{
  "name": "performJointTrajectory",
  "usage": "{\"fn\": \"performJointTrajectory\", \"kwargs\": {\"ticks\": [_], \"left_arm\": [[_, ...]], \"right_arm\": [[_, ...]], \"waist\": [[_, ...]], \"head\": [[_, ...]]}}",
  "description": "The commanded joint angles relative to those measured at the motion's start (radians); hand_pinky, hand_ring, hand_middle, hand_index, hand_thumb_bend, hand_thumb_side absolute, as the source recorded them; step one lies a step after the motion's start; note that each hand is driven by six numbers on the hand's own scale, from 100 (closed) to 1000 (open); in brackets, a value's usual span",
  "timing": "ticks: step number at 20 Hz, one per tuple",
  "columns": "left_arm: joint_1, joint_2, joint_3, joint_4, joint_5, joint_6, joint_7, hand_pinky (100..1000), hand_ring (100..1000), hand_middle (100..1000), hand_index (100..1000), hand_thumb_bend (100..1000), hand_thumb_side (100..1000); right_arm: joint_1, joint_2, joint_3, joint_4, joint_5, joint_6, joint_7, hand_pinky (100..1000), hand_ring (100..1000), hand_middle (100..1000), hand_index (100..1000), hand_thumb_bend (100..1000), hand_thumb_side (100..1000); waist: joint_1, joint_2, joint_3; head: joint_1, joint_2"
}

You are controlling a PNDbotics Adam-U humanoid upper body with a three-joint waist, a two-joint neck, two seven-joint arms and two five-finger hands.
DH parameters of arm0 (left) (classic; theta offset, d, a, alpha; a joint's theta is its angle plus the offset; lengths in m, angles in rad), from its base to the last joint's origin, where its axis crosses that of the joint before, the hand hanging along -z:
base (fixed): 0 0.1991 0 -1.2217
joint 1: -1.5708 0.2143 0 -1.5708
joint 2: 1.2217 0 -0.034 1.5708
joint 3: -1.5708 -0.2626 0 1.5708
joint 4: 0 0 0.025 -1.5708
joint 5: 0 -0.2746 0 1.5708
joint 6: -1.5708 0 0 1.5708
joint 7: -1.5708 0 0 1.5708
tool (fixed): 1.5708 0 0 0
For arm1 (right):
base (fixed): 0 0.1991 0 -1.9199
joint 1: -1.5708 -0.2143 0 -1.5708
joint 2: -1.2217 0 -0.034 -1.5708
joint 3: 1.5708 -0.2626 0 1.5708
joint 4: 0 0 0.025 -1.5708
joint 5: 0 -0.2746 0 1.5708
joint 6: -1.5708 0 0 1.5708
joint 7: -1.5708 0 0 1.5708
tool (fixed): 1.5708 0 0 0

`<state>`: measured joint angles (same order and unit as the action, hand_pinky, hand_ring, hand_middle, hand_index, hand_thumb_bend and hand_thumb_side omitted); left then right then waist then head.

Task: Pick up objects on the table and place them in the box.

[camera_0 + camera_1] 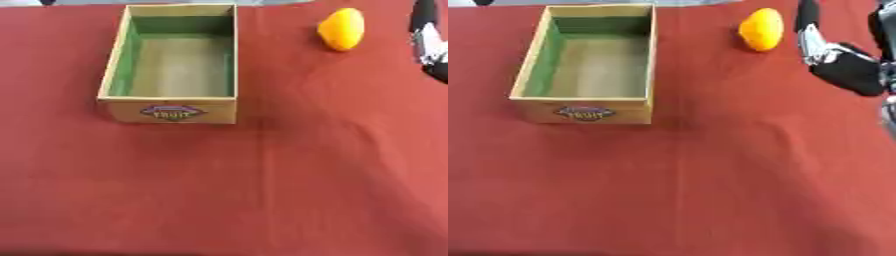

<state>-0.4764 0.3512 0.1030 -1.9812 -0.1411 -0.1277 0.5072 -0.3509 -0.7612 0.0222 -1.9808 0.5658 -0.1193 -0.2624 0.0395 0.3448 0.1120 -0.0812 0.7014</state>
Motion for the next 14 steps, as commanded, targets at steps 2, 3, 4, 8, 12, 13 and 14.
{"fn": "performJointTrajectory", "kwargs": {"ticks": [2, 3, 4, 8, 12, 13, 14], "left_arm": [[-0.014, 0.019, 0.007, -0.019, -0.005, 0.0, 0.0, 606, 663, 728, 891, 179, 964], [-0.014, 0.019, 0.007, -0.019, -0.005, 0.0, 0.0, 606, 663, 728, 891, 180, 964], [-0.014, 0.019, 0.007, -0.019, -0.004, 0.0, 0.0, 606, 663, 728, 891, 179, 965], [-0.013, 0.02, 0.007, -0.019, -0.004, 0.001, 0.0, 606, 663, 728, 891, 178, 964], [-0.015, 0.023, 0.003, -0.019, -0.004, 0.002, -0.004, 606, 663, 728, 891, 178, 964], [-0.015, 0.023, 0.002, -0.019, -0.003, 0.002, -0.005, 607, 663, 728, 891, 177, 964], [-0.015, 0.022, 0.001, -0.019, -0.003, 0.002, -0.007, 607, 663, 728, 891, 177, 964]], "right_arm": [[-0.007, -0.035, -0.014, -0.019, 0.004, 0.001, -0.002, 724, 780, 759, 927, 100, 703], [-0.007, -0.036, -0.014, -0.019, 0.004, 0.001, -0.002, 724, 780, 759, 927, 100, 703], [-0.007, -0.036, -0.014, -0.019, 0.004, 0.001, -0.002, 724, 780, 760, 927, 100, 703], [-0.014, -0.05, -0.018, -0.019, 0.015, 0.015, -0.001, 727, 785, 765, 929, 100, 714], [-0.067, -0.132, -0.018, -0.019, 0.085, 0.123, 0.071, 749, 813, 800, 941, 100, 841], [-0.086, -0.16, -0.01, -0.017, 0.104, 0.156, 0.116, 762, 827, 809, 946, 143, 903], [-0.106, -0.182, -0.002, -0.013, 0.117, 0.183, 0.166, 763, 829, 810, 947, 156, 911]], "waist": [[-0.002, -0.021, 0.0], [-0.002, -0.021, 0.0], [-0.002, -0.021, 0.0], [-0.001, -0.02, 0.0], [-0.002, -0.026, 0.002], [-0.003, -0.027, 0.005], [-0.004, -0.028, 0.008]], "head": [[0.0, -0.003], [0.0, -0.004], [0.0, -0.005], [-0.001, -0.008], [-0.005, -0.007], [-0.007, -0.01], [-0.008, -0.014]]}}
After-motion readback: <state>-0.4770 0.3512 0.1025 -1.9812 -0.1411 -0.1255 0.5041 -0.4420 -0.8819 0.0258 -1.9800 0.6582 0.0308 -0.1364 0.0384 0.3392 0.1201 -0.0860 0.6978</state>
